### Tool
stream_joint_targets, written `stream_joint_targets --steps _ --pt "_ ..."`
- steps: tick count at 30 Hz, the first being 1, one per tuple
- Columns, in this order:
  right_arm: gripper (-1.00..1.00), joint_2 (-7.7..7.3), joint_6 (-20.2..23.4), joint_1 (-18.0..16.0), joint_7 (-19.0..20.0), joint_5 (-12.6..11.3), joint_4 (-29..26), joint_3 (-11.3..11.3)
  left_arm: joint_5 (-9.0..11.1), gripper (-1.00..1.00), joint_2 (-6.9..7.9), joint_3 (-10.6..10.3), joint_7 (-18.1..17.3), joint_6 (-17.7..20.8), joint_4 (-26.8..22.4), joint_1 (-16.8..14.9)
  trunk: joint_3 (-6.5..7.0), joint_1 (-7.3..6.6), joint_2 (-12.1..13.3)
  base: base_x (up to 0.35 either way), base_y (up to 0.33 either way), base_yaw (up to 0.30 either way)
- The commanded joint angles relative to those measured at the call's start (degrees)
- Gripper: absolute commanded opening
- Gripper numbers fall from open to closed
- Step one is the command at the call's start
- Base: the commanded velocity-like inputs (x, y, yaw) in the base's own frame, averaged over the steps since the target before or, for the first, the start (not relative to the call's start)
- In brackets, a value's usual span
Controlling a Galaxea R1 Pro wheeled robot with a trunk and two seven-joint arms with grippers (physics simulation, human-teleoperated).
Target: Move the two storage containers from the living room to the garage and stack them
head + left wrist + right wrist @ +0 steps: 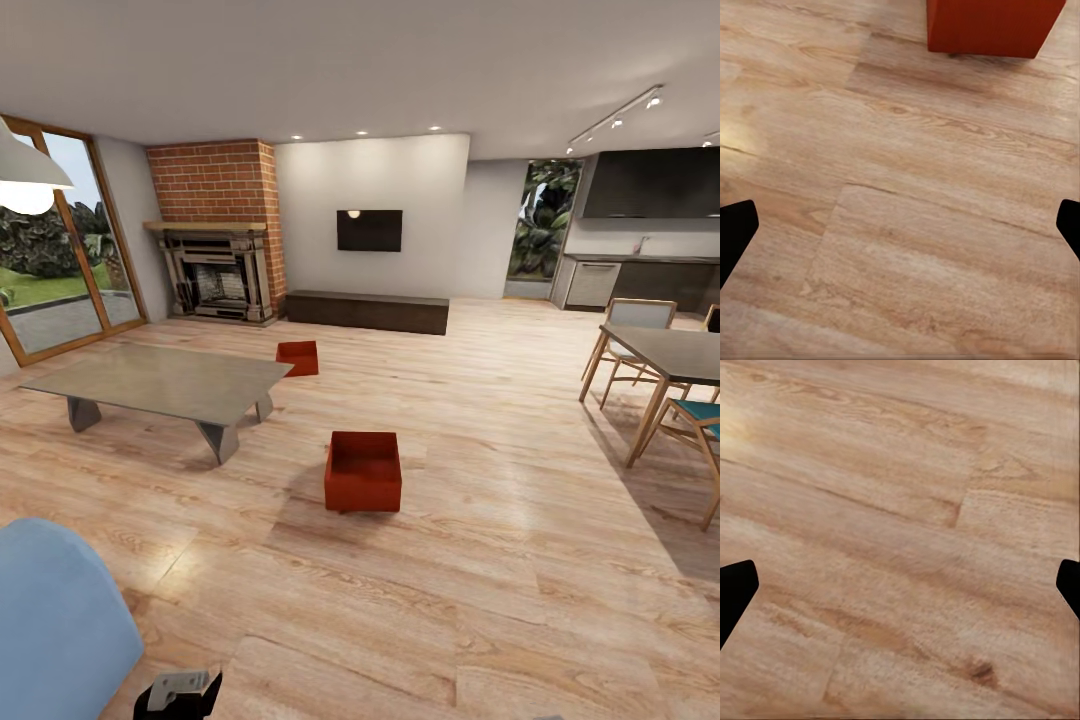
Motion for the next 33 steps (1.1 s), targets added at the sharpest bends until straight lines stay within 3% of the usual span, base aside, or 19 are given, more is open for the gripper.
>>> stream_joint_targets --steps 1,10,23,33 --pt "1.0 0.05 -0.1 -0.2 -0.6 0.0 0.5 -0.2 -0.2 1.0 -0.05 0.5 -0.5 -0.2 0.2 -0.1 -0.06 0.0 0.0 0.0 0.0 0.0" --pt "1.0 0.43 0.0 -1.1 -4.7 -0.3 2.8 -0.2 -0.3 1.0 -0.04 0.5 -0.6 -0.1 0.9 -0.1 -0.06 0.0 0.0 0.0 0.0 0.0" --pt "1.0 0.57 0.0 -1.4 -4.9 -0.3 3.9 -0.2 -0.3 1.0 -0.03 0.5 -0.6 -0.1 1.0 -0.1 -0.06 0.0 0.0 0.007 0.0 0.0" --pt "1.0 0.57 -0.2 -1.4 -4.9 -0.4 3.8 -0.2 -0.2 1.0 -0.03 0.5 -0.6 -0.1 1.0 -0.1 -0.06 0.0 0.0 0.247 0.0 0.0"
